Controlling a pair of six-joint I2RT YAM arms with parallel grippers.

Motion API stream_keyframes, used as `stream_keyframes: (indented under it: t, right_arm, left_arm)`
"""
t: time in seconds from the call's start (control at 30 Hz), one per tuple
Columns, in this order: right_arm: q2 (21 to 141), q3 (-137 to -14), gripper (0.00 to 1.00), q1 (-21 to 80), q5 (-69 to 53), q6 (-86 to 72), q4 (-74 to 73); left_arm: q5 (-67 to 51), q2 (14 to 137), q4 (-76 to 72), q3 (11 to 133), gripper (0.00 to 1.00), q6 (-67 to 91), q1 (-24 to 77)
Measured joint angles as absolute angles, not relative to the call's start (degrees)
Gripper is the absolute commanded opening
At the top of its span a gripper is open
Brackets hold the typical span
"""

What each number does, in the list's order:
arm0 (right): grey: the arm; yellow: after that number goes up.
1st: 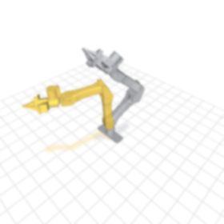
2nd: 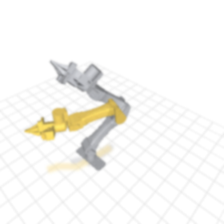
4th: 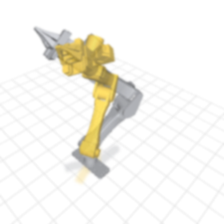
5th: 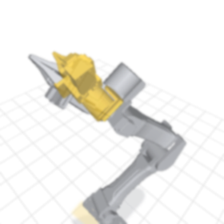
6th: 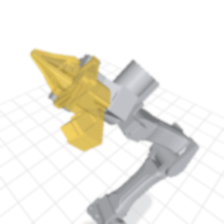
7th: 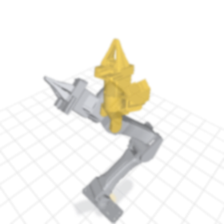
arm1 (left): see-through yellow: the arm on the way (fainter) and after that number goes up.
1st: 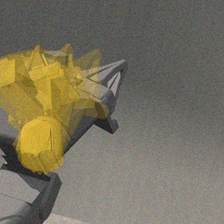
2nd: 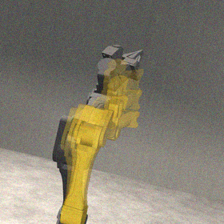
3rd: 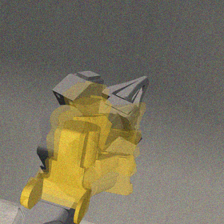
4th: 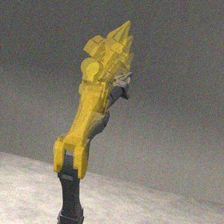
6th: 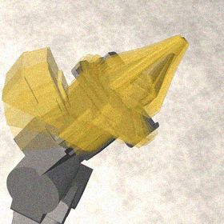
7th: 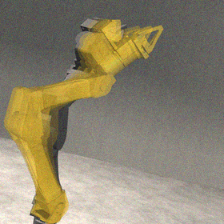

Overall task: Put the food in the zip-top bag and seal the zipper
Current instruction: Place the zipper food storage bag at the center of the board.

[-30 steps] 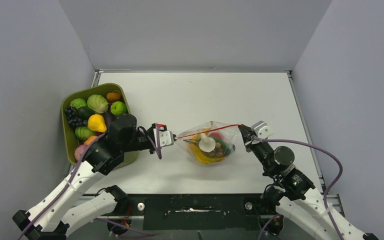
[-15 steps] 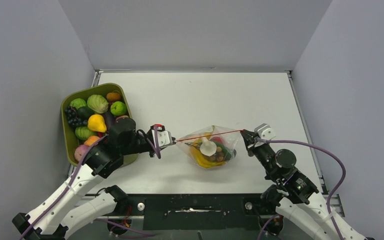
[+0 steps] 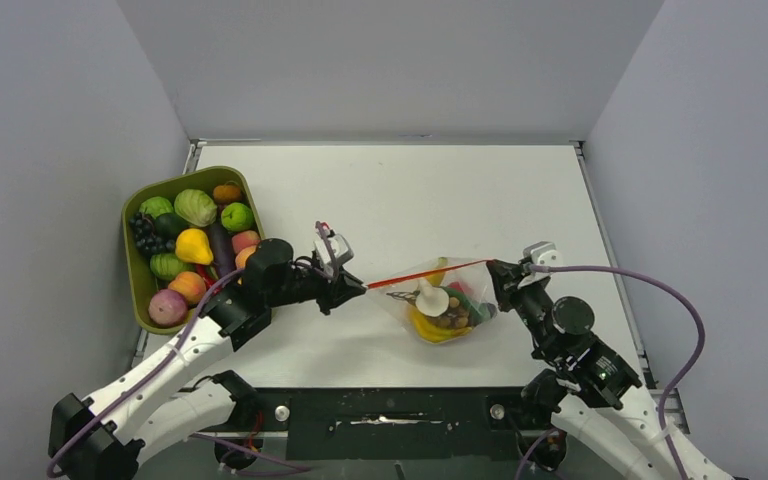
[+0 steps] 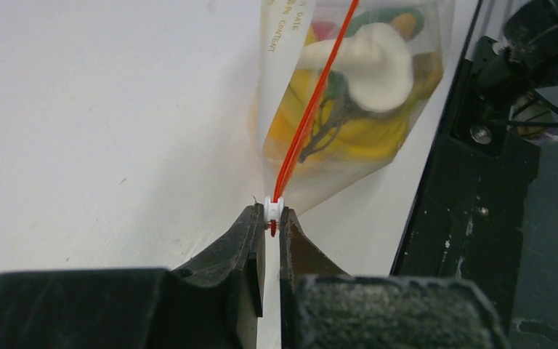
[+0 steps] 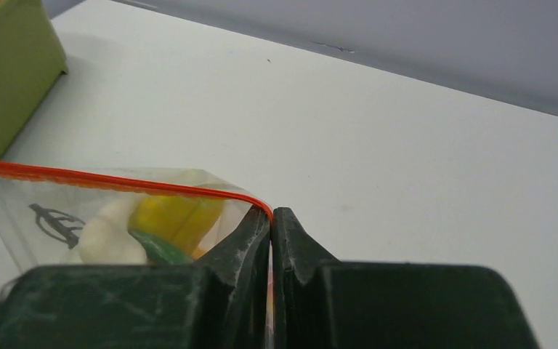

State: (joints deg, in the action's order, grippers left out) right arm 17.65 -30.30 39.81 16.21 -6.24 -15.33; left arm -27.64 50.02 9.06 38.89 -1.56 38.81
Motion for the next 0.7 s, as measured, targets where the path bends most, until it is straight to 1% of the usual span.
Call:
stream_keyframes:
  t: [0.23,0.47,0.6,0.7]
  right_arm:
    - [30.3,-31.2,0.02,39.7,20.8,-2.7,-10.3]
    - [39.5,-31.4,0.04,37.3,22.0,0.1,-4.4]
    - [43.7,-31.4,0.04,33.0,17.7,1.1,1.8]
    - [48.9,-31.6,0.04,28.6,12.6,1.3,6.3]
  left_arm:
    - [-22.4,56.9,5.8,39.0,0.00,6.7,35.5]
    - [-20.1,58.3,4.1,38.9,0.00,9.9,34.5]
    - [-16.9,58.3,1.1,38.6,0.01,11.1,34.5]
    - [-15.9,59.2,-0.2,39.2,0.05,11.2,34.5]
